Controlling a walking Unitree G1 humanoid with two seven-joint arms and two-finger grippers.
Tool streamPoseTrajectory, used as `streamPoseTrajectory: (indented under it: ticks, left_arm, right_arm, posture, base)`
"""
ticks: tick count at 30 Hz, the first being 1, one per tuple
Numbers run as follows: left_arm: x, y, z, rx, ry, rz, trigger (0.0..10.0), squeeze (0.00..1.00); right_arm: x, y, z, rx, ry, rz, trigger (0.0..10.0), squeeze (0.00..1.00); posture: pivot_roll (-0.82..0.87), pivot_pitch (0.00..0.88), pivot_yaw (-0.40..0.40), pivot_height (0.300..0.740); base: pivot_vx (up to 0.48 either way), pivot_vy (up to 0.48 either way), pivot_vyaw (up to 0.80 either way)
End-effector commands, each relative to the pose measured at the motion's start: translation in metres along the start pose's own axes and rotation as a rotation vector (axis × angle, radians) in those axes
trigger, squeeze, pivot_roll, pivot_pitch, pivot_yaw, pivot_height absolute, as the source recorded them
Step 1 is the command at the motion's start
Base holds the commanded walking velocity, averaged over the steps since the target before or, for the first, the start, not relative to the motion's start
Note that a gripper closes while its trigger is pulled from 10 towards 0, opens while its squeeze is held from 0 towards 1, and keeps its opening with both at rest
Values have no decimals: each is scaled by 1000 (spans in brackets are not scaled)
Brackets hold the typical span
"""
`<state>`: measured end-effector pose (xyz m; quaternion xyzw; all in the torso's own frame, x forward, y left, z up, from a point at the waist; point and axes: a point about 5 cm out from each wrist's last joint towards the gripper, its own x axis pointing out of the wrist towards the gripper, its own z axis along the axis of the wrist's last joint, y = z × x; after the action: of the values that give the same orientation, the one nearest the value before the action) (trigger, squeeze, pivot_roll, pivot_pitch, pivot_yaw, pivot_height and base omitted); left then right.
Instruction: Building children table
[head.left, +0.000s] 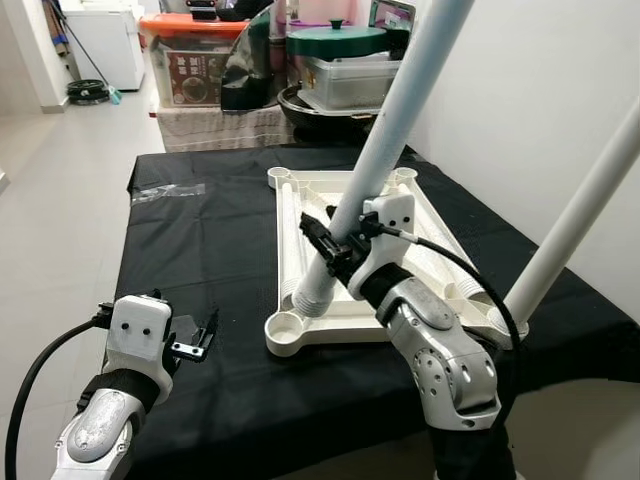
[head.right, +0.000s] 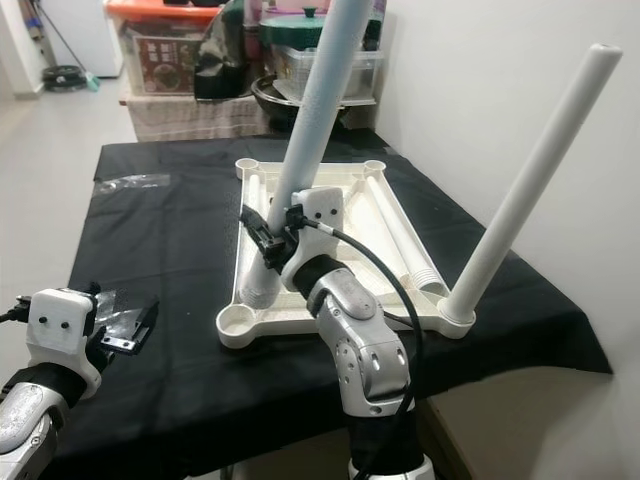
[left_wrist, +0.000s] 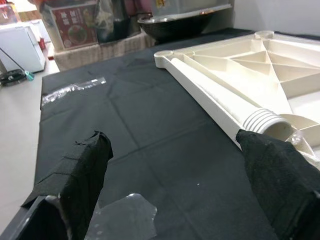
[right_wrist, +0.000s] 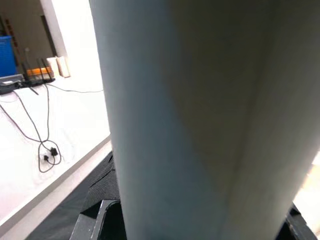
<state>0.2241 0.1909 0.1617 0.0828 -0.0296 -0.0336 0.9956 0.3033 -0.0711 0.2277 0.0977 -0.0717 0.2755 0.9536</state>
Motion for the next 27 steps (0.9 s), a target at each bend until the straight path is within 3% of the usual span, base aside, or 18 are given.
streamPoseTrajectory:
  ticks: [1, 11, 21, 27]
  left_arm:
    - [-2, 8, -14, 17, 64, 25, 10000, 0]
    - [-2, 18, -17, 20, 75, 41, 10000, 0]
    - [2, 9, -19, 8, 71, 4, 10000, 0]
    - [4, 10, -18, 31, 55, 11, 10000, 0]
  right_arm:
    - [2, 0, 1, -14, -11, -1, 10000, 0]
    - [4, 0, -1, -16, -5, 16, 10000, 0]
    - [7, 0, -4, -1, 13, 5, 10000, 0]
    - [6, 1, -4, -18, 8, 21, 10000, 0]
  posture:
    - [71, 0, -64, 740]
    - [80, 0, -70, 740]
    - [71, 0, -65, 740]
    - [67, 0, -62, 740]
  base:
    - [0, 0, 0]
    - [0, 0, 0]
    - [0, 435, -365]
    - [0, 44, 0]
